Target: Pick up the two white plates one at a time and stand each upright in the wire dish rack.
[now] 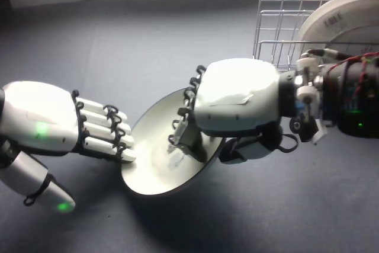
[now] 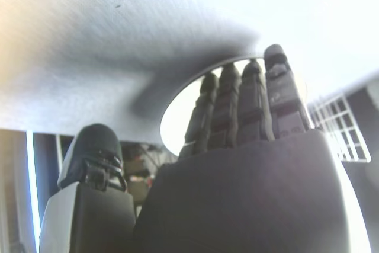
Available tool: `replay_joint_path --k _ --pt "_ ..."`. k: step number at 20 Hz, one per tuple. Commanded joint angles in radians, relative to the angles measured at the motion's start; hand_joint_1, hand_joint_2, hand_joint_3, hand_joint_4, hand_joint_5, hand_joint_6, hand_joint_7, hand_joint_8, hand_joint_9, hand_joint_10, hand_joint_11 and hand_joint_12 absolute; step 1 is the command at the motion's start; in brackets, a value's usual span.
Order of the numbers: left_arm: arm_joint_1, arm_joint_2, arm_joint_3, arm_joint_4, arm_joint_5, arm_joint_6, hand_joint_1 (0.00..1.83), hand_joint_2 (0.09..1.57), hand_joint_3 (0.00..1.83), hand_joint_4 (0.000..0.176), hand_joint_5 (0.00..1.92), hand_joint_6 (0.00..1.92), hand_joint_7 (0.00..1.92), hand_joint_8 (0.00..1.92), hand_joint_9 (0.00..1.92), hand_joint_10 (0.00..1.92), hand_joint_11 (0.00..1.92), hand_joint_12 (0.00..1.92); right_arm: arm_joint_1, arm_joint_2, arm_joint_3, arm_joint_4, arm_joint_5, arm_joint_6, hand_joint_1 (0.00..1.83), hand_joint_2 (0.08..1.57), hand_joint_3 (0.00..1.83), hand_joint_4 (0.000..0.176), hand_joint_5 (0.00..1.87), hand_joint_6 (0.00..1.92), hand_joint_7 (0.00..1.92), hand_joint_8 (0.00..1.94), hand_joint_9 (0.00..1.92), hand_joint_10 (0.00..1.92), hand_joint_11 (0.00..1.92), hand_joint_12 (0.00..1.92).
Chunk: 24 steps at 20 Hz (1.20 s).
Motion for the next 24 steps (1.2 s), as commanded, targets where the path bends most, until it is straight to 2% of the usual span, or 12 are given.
replay_joint_path --k 1,10,11,13,16,17,18,19,20,21,22,24 --pt "-0.02 0.018 0.006 -0.055 -0.028 -0.004 0.0 1.21 0.0 0.0 0.08 0.0 0.05 0.01 0.01 0.01 0.0 0.0 0.017 0.011 -0.018 0.046 0.078 0.004 1.38 1.08 0.0 0.0 0.99 0.99 1.16 0.64 0.94 1.05 0.91 1.02" --pt "-0.117 0.06 0.014 -0.054 -0.057 -0.017 0.0 1.21 0.0 0.0 0.07 0.0 0.04 0.0 0.0 0.0 0.0 0.0 0.098 0.124 -0.172 0.192 0.08 0.004 1.37 1.1 0.0 0.0 0.95 1.13 1.1 0.71 0.88 1.09 0.89 1.05" --pt "-0.122 0.065 0.018 -0.054 -0.059 -0.021 0.0 1.21 0.0 0.0 0.07 0.0 0.04 0.0 0.01 0.0 0.0 0.0 0.107 0.137 -0.181 0.212 0.08 0.006 1.46 1.1 0.0 0.0 0.92 1.12 1.09 0.69 0.89 1.0 0.86 1.4" --pt "-0.138 0.074 0.019 -0.054 -0.067 -0.028 0.0 1.21 0.0 0.0 0.08 0.01 0.05 0.01 0.02 0.01 0.0 0.0 0.12 0.161 -0.197 0.253 0.08 0.008 1.48 1.11 0.0 0.0 0.9 1.16 1.02 0.78 0.85 1.02 0.84 1.49" --pt "-0.15 0.088 0.018 -0.054 -0.076 -0.029 0.0 1.22 0.0 0.0 0.08 0.01 0.05 0.01 0.02 0.01 0.0 0.0 0.13 0.195 -0.22 0.312 0.081 0.01 1.48 1.11 0.0 0.0 0.89 1.16 1.02 0.77 0.86 1.01 0.86 1.47" --pt "-0.153 0.094 0.019 -0.05 -0.078 -0.03 0.0 1.21 0.0 0.0 0.09 0.01 0.06 0.01 0.02 0.0 0.0 0.0 0.133 0.212 -0.231 0.347 0.081 0.01 1.39 1.13 0.0 0.0 0.9 1.23 1.01 0.83 0.84 1.1 0.85 1.2" --pt "-0.158 0.097 0.021 -0.043 -0.08 -0.034 0.0 1.21 0.0 0.0 0.09 0.01 0.06 0.01 0.02 0.0 0.0 0.0 0.136 0.223 -0.24 0.374 0.081 0.011 1.39 1.13 0.0 0.0 0.9 1.23 1.01 0.83 0.84 1.1 0.85 1.2" --pt "-0.166 0.1 0.024 -0.029 -0.082 -0.045 0.0 1.21 0.0 0.0 0.08 0.0 0.06 0.01 0.02 0.0 0.0 0.0 0.142 0.239 -0.251 0.408 0.081 0.012 1.46 1.12 0.0 0.0 0.88 1.2 1.01 0.82 0.84 1.04 0.84 1.43" --pt "-0.17 0.105 0.025 -0.026 -0.085 -0.049 0.0 1.22 0.0 0.0 0.09 0.01 0.06 0.01 0.03 0.01 0.0 0.0 0.148 0.249 -0.258 0.433 0.081 0.014 1.48 1.12 0.0 0.0 0.88 1.19 1.01 0.82 0.84 1.03 0.84 1.48" --pt "-0.17 0.11 0.025 -0.026 -0.088 -0.049 0.0 1.21 0.0 0.0 0.08 0.0 0.05 0.0 0.02 0.0 0.0 0.0 0.155 0.261 -0.266 0.467 0.085 0.017 1.39 1.12 0.0 0.0 0.9 1.2 1.04 0.82 0.85 1.09 0.84 1.21" --pt "-0.17 0.116 0.024 -0.023 -0.089 -0.05 0.0 1.21 0.0 0.0 0.08 0.0 0.05 0.0 0.01 0.0 0.0 0.0 0.163 0.273 -0.274 0.502 0.087 0.022 1.37 1.11 0.0 0.0 0.92 1.18 1.07 0.76 0.88 1.09 0.88 1.06" --pt "-0.17 0.124 0.024 -0.015 -0.089 -0.051 0.0 1.21 0.0 0.0 0.09 0.01 0.07 0.01 0.03 0.01 0.0 0.0 0.178 0.288 -0.283 0.574 0.088 0.025 1.37 1.11 0.0 0.0 0.93 1.16 1.07 0.72 0.89 1.1 0.89 1.04"
